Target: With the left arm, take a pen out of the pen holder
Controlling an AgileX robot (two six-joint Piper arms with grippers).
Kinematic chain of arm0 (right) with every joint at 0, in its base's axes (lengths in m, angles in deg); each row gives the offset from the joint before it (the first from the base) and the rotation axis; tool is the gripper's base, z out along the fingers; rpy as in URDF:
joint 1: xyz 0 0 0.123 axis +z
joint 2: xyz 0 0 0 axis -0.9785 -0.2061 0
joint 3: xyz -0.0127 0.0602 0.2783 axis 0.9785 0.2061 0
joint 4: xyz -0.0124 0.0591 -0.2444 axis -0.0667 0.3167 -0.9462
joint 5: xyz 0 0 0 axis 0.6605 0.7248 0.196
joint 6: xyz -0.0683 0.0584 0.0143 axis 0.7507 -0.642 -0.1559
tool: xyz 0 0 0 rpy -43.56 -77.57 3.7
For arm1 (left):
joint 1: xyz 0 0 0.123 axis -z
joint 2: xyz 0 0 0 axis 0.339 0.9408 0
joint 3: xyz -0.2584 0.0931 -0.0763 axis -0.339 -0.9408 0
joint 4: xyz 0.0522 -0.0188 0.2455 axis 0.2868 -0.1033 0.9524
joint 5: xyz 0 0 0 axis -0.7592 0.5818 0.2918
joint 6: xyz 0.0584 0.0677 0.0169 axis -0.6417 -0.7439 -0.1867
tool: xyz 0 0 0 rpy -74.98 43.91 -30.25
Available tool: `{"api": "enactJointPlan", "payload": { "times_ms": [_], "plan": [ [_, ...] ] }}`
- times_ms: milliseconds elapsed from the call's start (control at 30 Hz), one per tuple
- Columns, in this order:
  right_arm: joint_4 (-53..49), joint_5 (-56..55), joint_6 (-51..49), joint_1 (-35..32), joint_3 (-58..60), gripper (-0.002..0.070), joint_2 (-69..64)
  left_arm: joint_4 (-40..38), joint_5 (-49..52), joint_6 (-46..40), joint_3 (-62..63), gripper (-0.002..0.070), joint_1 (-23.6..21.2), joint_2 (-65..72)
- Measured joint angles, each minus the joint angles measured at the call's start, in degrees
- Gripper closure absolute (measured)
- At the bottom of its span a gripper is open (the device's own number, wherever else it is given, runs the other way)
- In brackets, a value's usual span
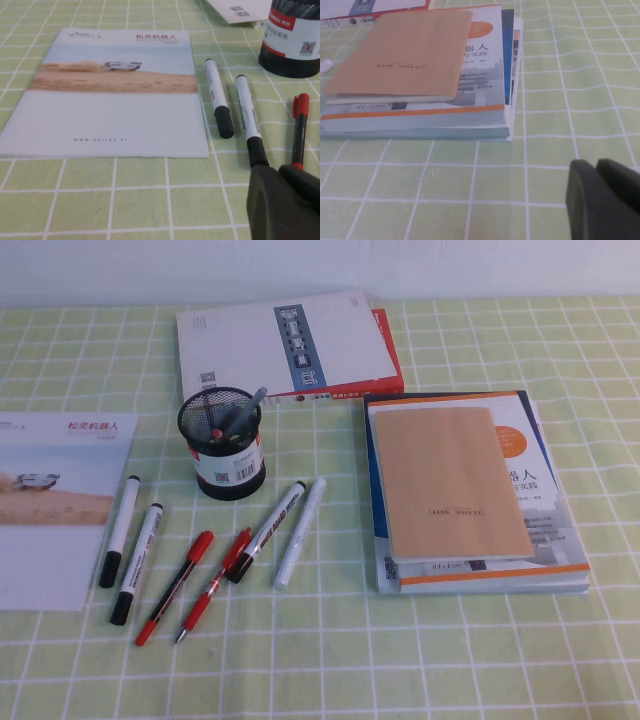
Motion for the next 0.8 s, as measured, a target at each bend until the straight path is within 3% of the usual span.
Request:
{"api": "enactJointPlan", "payload": {
  "times_ms": [800],
  "plan": [
    [0.0,0.0,0.0,0.0,0.0,0.0691,0.0,0.0,-1.2,0.0,0.0,0.0680,0.0,0.0]
  ]
}}
